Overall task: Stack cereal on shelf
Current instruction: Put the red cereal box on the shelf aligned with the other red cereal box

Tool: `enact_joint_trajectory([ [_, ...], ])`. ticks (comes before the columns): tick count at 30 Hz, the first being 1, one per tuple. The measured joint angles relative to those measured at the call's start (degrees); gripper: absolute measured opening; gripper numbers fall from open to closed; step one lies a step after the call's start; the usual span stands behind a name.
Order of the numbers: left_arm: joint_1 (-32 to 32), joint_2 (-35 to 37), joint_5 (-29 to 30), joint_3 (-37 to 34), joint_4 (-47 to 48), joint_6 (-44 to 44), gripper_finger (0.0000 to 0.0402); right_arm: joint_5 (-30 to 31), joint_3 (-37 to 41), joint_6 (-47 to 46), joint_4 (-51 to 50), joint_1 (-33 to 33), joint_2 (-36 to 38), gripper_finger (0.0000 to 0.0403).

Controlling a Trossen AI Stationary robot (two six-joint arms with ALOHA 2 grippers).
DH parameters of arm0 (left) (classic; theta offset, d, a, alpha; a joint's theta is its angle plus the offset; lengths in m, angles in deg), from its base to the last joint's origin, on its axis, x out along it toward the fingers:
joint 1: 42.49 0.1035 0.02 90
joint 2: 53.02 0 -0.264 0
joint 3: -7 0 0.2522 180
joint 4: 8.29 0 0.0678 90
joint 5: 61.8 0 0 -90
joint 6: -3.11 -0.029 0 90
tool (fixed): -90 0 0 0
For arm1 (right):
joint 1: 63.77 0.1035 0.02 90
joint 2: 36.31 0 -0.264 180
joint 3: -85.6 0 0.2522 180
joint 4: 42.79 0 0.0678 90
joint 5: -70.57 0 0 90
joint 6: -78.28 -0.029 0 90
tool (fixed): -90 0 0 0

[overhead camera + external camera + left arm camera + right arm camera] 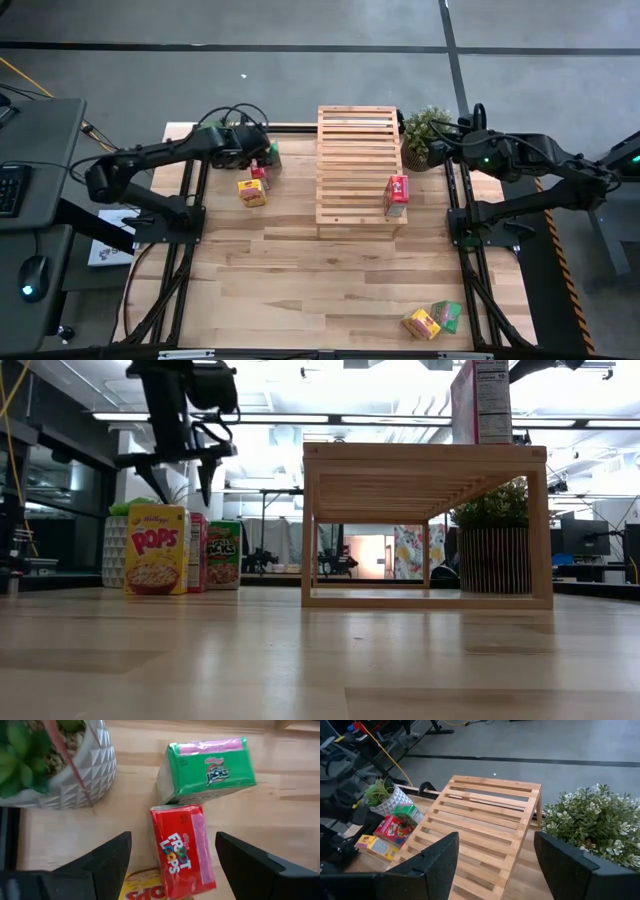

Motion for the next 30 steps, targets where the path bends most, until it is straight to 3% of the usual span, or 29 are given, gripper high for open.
enact_joint_trajectory([
  [30,-1.48,-10.87,0.40,-0.04,-3.04,5.90,0.0278,0.06,0.00,0.89,-0.02,0.00,0.00,0.0252],
])
